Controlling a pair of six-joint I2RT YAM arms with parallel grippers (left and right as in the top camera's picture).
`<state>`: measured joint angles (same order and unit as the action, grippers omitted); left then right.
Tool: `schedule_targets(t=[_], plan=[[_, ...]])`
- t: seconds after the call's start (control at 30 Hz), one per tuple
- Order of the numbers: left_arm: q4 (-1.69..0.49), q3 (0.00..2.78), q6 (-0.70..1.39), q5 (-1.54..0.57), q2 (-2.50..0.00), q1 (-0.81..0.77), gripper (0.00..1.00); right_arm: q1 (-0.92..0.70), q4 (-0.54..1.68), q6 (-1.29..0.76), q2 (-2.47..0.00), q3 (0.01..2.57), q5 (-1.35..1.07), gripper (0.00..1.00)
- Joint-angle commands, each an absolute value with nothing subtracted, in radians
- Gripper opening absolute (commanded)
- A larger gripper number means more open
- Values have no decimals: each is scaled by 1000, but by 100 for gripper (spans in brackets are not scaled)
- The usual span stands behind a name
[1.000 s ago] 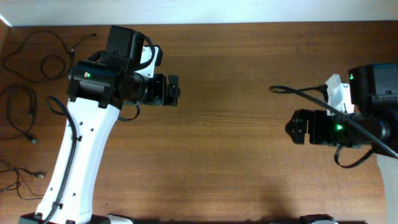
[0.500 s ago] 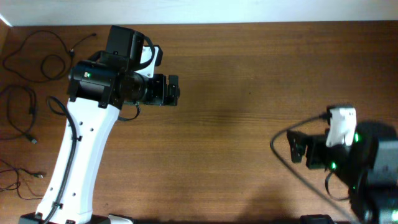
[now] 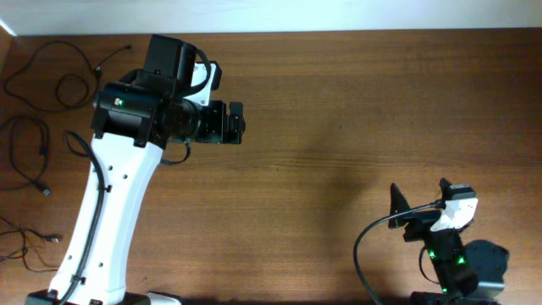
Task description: Untangle cables
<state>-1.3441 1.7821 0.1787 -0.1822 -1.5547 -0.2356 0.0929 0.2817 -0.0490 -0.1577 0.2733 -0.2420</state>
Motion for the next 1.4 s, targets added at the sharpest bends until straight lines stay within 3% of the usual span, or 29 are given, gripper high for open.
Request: schedule_targets(t=[0.0,0.17,0.27,0.53,1.37], plan=[[-1345,1784,166,-175,-1552,-238,99,99,122,-44,-78,138,-270,98],[-1345,1784,166,-175,-1552,-238,99,74,-89,-40,-4,6,-257,98],[-1345,1784,166,-175,-1552,-238,99,49,-94,-32,-3,6,-221,98],[-1345,1784,166,-175,-1552,-238,99,45,65,-3,-3,6,-201,98],[-1345,1784,166,-175,-1552,-238,99,45,68,75,-18,6,-199,98]])
